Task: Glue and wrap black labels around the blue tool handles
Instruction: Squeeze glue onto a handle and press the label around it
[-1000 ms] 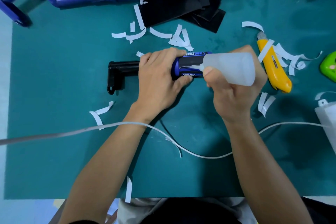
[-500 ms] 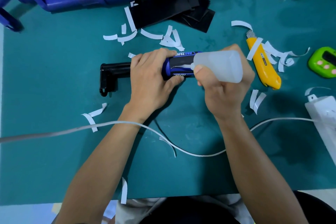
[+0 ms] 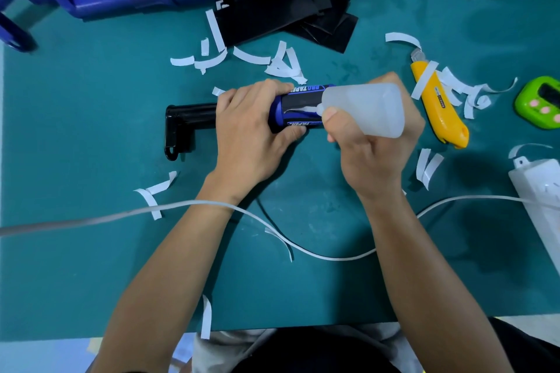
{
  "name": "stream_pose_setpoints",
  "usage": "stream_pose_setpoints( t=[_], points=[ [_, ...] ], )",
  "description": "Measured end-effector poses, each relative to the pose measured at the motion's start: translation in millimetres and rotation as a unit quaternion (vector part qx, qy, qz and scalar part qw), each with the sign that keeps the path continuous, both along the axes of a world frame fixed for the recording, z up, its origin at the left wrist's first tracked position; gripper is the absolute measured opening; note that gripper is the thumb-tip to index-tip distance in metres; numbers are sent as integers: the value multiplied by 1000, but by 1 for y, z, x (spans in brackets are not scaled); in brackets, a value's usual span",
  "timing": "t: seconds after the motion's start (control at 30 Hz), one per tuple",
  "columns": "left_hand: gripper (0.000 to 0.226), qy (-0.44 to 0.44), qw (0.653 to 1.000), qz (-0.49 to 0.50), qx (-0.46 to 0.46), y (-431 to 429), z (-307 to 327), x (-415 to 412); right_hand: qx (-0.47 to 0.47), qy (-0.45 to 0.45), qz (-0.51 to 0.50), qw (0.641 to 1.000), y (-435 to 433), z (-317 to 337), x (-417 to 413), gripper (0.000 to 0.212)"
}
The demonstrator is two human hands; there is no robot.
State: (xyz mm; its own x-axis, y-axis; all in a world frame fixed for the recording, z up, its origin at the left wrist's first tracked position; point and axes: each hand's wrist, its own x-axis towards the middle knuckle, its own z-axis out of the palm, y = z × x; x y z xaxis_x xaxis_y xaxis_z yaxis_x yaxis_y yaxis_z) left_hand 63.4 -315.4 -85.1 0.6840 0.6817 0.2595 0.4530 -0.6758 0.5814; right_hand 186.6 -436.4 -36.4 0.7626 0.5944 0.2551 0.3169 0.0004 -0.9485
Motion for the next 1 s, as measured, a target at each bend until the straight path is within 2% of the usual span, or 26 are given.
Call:
stream_pose_setpoints(
  t=[1.0],
  points=[
    [58,15,1000,2,-10,-1,3,0,18,-26,-2,1000,-1,-2,0,26]
  ],
)
